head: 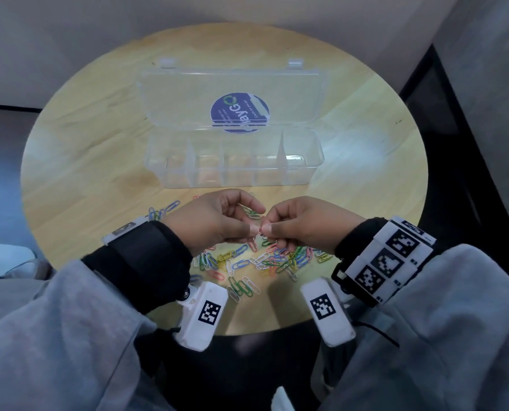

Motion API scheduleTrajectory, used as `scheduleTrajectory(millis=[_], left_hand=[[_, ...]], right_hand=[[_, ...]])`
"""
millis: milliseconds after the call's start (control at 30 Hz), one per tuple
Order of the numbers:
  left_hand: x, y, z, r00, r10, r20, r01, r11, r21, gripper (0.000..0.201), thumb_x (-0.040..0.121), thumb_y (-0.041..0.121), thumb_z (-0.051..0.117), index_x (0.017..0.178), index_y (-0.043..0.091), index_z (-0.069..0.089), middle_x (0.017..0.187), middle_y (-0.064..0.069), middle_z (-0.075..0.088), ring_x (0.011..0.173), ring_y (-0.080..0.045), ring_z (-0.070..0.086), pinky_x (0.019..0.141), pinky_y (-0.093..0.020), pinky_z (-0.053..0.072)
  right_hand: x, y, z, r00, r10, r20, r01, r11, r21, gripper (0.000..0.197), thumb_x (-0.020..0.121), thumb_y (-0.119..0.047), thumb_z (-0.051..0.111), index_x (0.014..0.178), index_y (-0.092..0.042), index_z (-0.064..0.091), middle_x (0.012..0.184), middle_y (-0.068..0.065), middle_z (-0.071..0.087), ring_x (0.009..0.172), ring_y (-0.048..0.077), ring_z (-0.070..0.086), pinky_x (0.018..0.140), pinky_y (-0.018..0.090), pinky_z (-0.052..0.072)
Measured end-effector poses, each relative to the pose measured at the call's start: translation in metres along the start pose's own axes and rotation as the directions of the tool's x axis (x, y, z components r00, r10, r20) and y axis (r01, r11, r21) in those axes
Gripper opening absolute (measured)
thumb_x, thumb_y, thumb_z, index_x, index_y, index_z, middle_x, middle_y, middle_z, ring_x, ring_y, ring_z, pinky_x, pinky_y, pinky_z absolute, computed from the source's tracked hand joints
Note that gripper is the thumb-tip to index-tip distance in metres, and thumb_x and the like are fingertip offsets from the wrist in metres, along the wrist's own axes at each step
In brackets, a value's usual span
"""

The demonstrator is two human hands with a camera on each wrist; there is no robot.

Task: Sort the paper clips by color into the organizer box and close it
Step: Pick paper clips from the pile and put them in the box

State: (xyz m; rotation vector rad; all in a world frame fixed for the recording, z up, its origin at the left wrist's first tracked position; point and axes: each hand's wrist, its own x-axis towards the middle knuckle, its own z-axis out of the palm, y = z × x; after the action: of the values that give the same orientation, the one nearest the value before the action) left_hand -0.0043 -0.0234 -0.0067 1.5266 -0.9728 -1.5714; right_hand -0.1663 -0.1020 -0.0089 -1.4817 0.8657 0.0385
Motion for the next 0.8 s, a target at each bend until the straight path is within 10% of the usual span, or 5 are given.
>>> scheduleTrajectory(millis=[200, 433, 600, 800], left_hand=[[-0.002, 0.006, 0.004, 1.0, 0.011, -0.011, -0.01, 0.994, 0.108, 0.027, 0.081, -0.016, 0.059, 0.08, 0.011, 0.056, 0.044, 0.005, 0.058, 0.043, -0.002, 0.058, 0.048, -0.012, 0.047], [-0.002, 0.001, -0.004, 0.986, -0.023, -0.164, 0.078, 0.938, 0.338, 0.019, 0.064, 0.006, 0.064, 0.076, 0.019, 0.058, 0.051, 0.006, 0.058, 0.047, -0.011, 0.053, 0.064, -0.032, 0.042], [-0.008, 0.005, 0.006, 0.988, 0.006, -0.157, 0.127, 0.561, 0.818, 0.02, 0.076, 0.021, 0.067, 0.093, 0.03, 0.061, 0.095, 0.006, 0.052, 0.082, -0.013, 0.053, 0.075, -0.025, 0.042], [-0.005, 0.011, 0.043, 1.0, 0.013, -0.002, -0.001, 0.196, 0.981, 0.032, 0.082, 0.021, 0.064, 0.113, 0.026, 0.059, 0.111, 0.003, 0.054, 0.104, -0.018, 0.054, 0.074, -0.026, 0.038]], right_hand=[[-0.002, 0.003, -0.002, 1.0, 0.01, 0.009, -0.011, 0.999, 0.045, 0.019, 0.089, -0.005, 0.058, 0.071, -0.01, 0.056, 0.05, -0.007, 0.059, 0.041, 0.0, 0.052, 0.043, 0.012, 0.043], [-0.007, 0.003, -0.021, 0.993, 0.074, -0.087, -0.071, 0.997, 0.034, 0.027, 0.088, 0.002, 0.053, 0.064, -0.01, 0.05, 0.056, 0.004, 0.056, 0.043, 0.007, 0.05, 0.041, 0.015, 0.041], [-0.013, 0.009, -0.025, 0.985, 0.123, -0.119, -0.101, 0.979, 0.178, 0.035, 0.087, 0.01, 0.041, 0.058, -0.009, 0.038, 0.065, 0.017, 0.056, 0.053, 0.021, 0.053, 0.044, 0.02, 0.049], [-0.029, 0.017, -0.026, 0.983, 0.127, -0.134, -0.087, 0.958, 0.272, 0.029, 0.087, 0.009, 0.044, 0.065, -0.009, 0.041, 0.059, 0.012, 0.055, 0.042, 0.014, 0.055, 0.041, 0.019, 0.049]])
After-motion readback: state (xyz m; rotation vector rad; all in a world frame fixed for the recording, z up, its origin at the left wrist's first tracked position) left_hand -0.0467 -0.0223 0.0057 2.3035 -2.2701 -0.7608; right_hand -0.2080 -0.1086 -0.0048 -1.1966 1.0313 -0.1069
